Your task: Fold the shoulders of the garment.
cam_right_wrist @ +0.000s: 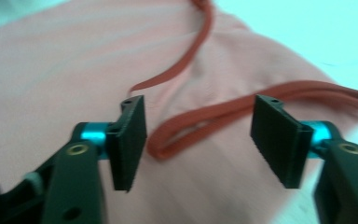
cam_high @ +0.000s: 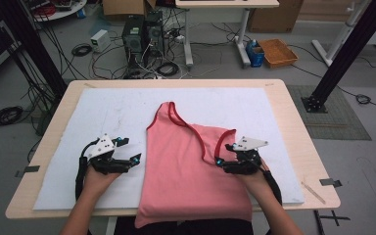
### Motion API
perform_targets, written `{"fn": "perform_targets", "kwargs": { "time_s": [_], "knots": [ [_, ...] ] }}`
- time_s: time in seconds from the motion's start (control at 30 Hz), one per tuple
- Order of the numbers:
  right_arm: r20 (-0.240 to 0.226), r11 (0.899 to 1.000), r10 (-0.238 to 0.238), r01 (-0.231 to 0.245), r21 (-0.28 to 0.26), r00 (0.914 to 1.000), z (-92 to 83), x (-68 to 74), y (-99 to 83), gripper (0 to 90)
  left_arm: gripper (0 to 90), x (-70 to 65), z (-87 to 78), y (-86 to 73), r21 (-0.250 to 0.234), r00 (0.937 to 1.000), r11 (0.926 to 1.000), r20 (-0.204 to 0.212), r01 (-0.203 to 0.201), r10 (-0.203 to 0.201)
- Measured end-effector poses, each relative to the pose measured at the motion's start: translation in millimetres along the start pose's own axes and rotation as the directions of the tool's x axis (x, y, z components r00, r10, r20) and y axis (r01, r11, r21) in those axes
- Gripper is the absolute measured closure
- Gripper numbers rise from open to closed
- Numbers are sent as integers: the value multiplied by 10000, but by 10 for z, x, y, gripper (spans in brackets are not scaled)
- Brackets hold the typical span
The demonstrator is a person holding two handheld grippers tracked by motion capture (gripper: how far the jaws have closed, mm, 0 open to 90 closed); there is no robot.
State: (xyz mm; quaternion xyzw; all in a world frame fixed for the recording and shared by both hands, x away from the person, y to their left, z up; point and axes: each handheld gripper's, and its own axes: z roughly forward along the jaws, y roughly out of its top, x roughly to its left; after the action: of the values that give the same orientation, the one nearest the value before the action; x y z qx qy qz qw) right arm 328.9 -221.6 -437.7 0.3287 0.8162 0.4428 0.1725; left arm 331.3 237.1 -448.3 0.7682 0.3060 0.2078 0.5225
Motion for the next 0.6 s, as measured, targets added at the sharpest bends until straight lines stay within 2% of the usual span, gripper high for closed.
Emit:
{"fn": "perform_targets", "kwargs": {
  "time_s": [0.1,0.23,0.3,0.43,0.6],
  "knots": [
    [25,9969,719,-718,-335,9974,-90,-117,-78,278,213,13,32,39,26,9991,9991,107,412,-413],
    [-194,9907,1243,-1252,-537,9921,-115,-207,-184,226,212,7,82,174,-15,9989,9990,159,440,-439],
    [-325,9909,1249,-1264,-464,9916,-104,-211,-192,219,211,20,120,237,-124,9984,9985,154,540,-538],
    [-355,9940,954,-971,-503,9948,-103,-189,-191,219,212,76,226,326,-194,9959,9960,237,877,-872],
    [-420,9941,934,-955,-512,9947,-104,-189,-195,218,211,140,354,448,69,9945,9949,311,1002,-1004]
  ]
}}
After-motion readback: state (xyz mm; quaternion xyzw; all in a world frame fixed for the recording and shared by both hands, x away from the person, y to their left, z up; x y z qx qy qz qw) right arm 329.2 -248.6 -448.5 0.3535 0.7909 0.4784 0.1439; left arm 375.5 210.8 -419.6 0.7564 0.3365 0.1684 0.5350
